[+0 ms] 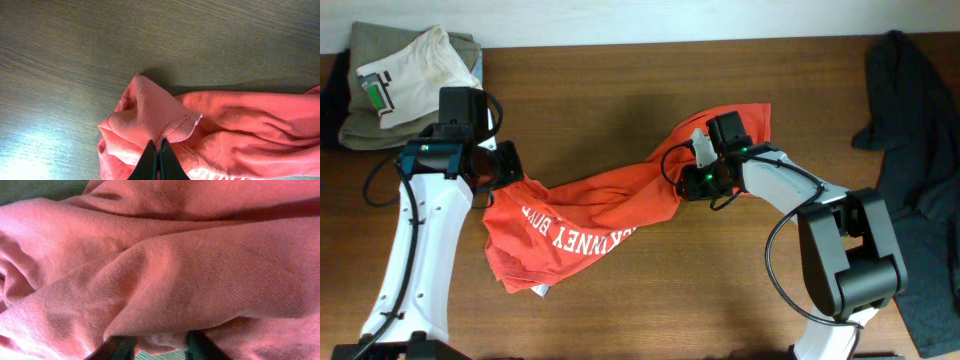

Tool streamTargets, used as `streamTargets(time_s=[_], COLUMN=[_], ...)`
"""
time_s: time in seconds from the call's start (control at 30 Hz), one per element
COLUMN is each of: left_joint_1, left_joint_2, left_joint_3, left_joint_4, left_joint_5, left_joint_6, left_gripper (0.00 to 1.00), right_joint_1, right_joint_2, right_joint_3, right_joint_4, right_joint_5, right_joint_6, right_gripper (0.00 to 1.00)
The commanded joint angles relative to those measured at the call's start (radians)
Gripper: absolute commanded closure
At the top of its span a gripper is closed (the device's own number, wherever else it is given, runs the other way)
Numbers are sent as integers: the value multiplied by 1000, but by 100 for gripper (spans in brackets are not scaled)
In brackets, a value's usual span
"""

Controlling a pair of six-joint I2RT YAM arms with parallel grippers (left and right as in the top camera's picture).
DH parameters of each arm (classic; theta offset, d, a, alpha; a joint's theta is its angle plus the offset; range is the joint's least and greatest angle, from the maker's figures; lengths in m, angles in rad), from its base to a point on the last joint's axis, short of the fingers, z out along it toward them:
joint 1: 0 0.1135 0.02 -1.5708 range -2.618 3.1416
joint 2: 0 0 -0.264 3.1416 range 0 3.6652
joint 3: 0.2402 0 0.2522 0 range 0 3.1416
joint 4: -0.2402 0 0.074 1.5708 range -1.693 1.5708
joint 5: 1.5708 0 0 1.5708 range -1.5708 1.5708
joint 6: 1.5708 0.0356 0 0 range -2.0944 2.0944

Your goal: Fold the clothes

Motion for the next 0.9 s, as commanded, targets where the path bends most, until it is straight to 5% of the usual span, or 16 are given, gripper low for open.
streamTargets(time_s=[0.0,0.1,0.33,0.87], left_joint_1=[1,1,0,0], left_joint_2=[0,0,-8,-564], left_joint_3=[3,3,3,3], left_joint_4=[2,2,-2,-21], left_joint_5=[-11,-11,-11,-7], left_joint_6=[-5,-5,-5,17], left_gripper=[99,99,99,100], right_joint_1=[6,6,5,5], right_joint_2=[-16,-20,-135,-975], right_joint_3=[-13,-8,48,77], right_joint_4=[5,1,-126,-430], right_joint_5=[47,67,217,458], right_joint_6=[35,53,138,196], right_gripper=[81,96,96,89])
